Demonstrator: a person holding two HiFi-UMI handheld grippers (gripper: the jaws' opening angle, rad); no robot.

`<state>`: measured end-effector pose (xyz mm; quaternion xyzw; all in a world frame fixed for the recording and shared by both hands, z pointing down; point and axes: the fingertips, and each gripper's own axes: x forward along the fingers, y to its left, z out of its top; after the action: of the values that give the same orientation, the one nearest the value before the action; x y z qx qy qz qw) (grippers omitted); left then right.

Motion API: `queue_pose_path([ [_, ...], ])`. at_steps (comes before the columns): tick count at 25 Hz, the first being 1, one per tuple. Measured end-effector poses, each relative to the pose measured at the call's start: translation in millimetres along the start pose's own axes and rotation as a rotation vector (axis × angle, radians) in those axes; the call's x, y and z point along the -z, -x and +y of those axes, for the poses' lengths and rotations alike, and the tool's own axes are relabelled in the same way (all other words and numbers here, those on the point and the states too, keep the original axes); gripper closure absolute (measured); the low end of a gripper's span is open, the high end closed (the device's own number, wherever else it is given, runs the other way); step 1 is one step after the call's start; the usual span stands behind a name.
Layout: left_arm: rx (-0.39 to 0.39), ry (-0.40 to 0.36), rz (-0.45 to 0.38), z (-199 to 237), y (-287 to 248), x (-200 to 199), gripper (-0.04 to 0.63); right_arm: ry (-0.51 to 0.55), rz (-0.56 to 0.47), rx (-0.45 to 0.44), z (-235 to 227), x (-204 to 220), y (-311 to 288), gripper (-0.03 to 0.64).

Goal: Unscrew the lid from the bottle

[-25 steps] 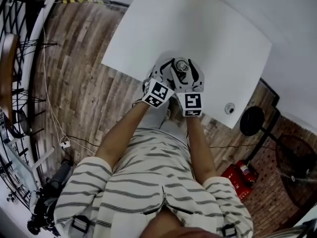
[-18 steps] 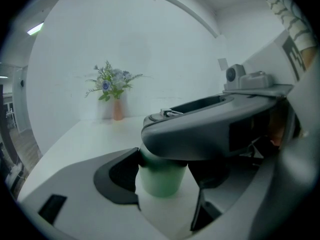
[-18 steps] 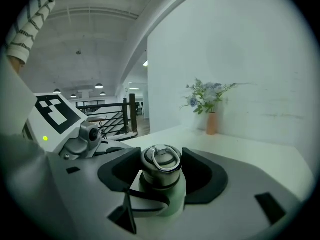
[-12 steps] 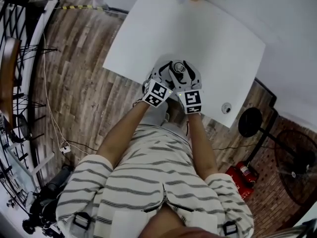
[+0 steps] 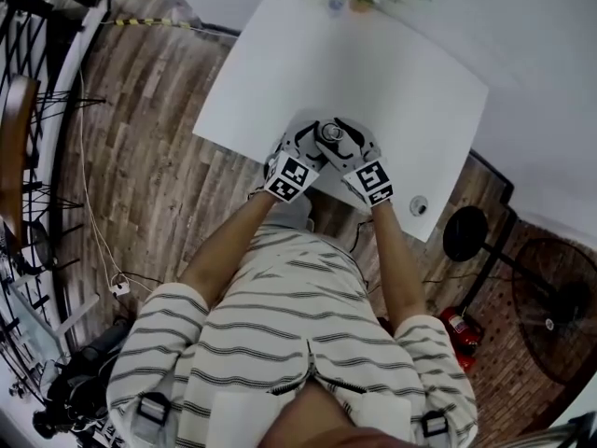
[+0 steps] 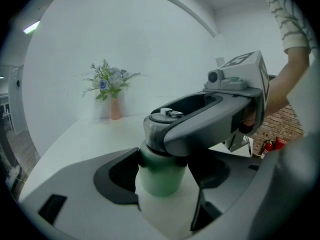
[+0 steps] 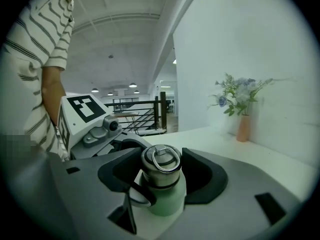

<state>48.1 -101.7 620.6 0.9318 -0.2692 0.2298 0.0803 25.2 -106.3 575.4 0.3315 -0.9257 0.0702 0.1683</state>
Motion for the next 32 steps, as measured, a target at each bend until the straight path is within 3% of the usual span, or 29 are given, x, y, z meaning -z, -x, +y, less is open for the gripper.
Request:
queue_pose_path([
  [12,0.023,-0.011,0.009,-1,3,1,0.29,0.124,0.074,-0.357,10,1,1,0.35],
  [17,0.026,-0.012,0.012,-2,1,-2,0.29,0.199,0.132,-0.382,11,0,3,0.348],
  [20,0.025,-0.01,0.019,-1,2,0,0.29,0.166,0.155,-0.307,9,3,0,0.337],
  [26,0.022,-0.01,0.027,-2,1,0,0.289,0.011,0.096,0.017,0,-1,10,0.256],
  [32,0.018,-0.006,0.027,-3,0,-1,0.288,-0.057,0.023,0.29,1,-10,9,0.287],
])
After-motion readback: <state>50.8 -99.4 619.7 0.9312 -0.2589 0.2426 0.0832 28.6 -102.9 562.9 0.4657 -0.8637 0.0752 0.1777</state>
